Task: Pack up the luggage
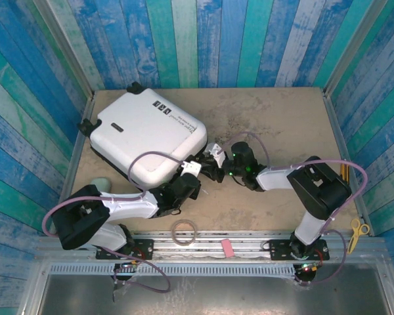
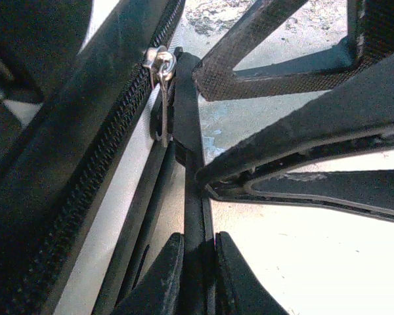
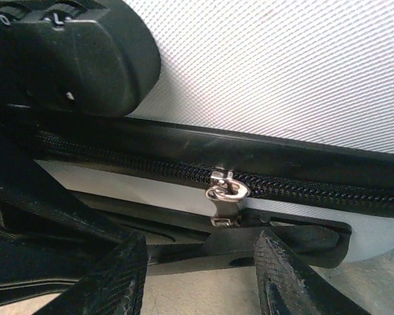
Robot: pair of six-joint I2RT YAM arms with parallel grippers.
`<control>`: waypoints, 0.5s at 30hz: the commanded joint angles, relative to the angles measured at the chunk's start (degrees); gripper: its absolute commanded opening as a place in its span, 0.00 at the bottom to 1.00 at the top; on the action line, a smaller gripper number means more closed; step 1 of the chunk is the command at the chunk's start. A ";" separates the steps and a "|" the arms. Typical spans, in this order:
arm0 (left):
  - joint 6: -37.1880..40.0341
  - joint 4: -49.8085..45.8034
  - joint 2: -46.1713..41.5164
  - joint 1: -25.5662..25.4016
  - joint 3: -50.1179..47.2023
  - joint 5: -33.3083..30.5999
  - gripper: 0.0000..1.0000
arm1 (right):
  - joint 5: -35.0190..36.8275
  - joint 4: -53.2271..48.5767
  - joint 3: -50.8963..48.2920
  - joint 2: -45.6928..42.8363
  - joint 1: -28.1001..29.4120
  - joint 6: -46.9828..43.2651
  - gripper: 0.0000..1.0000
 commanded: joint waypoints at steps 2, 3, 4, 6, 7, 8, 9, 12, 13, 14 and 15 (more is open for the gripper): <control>-5.63 -7.09 0.91 -0.14 -3.88 3.41 0.00 | 1.13 -0.22 -0.31 -1.14 -0.11 -0.48 0.47; -5.63 -6.93 0.91 -0.14 -3.94 3.49 0.00 | 1.13 -0.30 0.24 -0.71 0.02 -0.17 0.47; -5.61 -6.82 0.91 -0.14 -3.92 3.50 0.00 | 1.28 -0.31 0.64 -0.27 0.05 0.26 0.47; -5.48 -6.65 1.00 -0.14 -3.93 3.57 0.00 | 2.40 0.33 1.11 0.47 0.38 1.22 0.47; -5.34 -6.59 0.75 -0.14 -3.90 3.59 0.00 | 2.74 0.95 1.24 0.82 0.49 1.65 0.46; -5.35 -6.51 0.78 -0.18 -3.87 3.59 0.00 | 3.02 1.56 1.42 1.15 0.71 2.12 0.46; -5.30 -6.39 0.78 -0.14 -4.04 3.67 0.00 | 3.58 2.00 1.63 1.53 1.08 2.66 0.46; -5.21 -5.81 0.50 -0.14 -4.32 3.74 0.00 | 5.16 4.55 1.90 2.80 2.26 4.00 0.45; -5.21 -5.68 0.52 -0.18 -4.41 3.76 0.00 | 5.38 5.62 1.95 3.38 2.56 4.66 0.45; -5.18 -5.55 0.48 -0.15 -4.57 3.83 0.00 | 5.86 6.45 2.05 3.85 2.78 5.34 0.45; -5.18 -5.29 0.38 -0.14 -4.73 3.91 0.00 | 7.04 7.39 2.16 4.41 3.02 6.09 0.44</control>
